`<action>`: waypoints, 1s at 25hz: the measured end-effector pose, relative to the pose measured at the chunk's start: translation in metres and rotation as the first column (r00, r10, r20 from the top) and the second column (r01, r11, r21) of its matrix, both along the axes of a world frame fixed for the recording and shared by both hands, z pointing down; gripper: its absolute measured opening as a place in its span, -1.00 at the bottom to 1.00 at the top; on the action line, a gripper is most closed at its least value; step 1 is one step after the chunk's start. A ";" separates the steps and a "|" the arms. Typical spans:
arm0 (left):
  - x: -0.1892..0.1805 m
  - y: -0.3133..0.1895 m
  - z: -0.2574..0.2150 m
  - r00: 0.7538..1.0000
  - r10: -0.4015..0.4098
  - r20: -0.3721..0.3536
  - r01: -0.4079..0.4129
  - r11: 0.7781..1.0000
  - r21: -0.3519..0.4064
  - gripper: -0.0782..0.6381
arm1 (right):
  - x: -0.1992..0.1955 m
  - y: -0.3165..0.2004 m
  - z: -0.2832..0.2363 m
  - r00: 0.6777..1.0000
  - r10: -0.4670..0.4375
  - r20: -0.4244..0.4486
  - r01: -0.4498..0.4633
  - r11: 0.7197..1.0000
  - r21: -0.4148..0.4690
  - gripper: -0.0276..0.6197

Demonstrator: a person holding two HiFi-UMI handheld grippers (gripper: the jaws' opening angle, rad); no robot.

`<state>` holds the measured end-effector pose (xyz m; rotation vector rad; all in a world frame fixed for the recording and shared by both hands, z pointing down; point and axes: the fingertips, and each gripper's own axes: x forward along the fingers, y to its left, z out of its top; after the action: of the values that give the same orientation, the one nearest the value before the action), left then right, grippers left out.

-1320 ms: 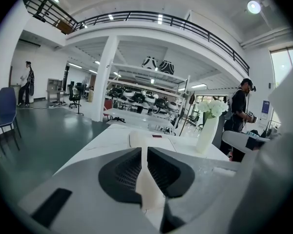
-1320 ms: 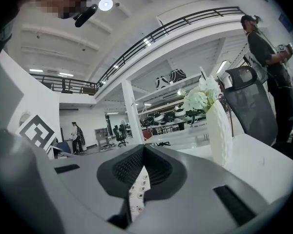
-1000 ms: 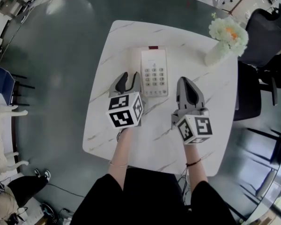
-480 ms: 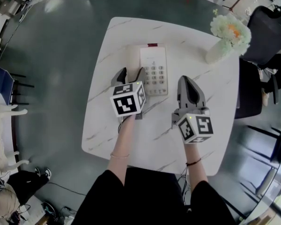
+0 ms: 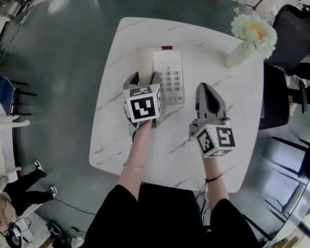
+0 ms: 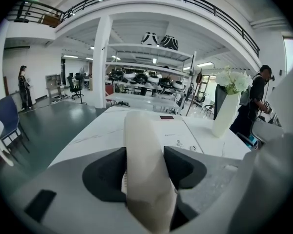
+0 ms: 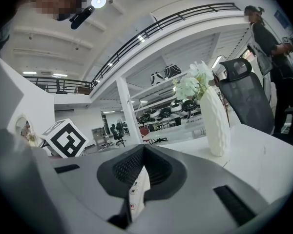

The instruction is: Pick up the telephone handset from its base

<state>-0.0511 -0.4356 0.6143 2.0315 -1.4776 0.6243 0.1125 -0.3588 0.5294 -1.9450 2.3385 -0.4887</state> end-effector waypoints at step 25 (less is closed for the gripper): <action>-0.004 0.007 -0.019 0.992 -0.056 -0.117 0.061 0.997 0.041 -0.20 | 0.012 0.013 -0.015 0.999 0.010 -0.031 -0.009 1.000 0.009 -0.94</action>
<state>-0.0551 -0.4290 0.5949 2.0144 -1.4884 0.4465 0.1248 -0.3455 0.5142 -1.9729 2.3443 -0.4506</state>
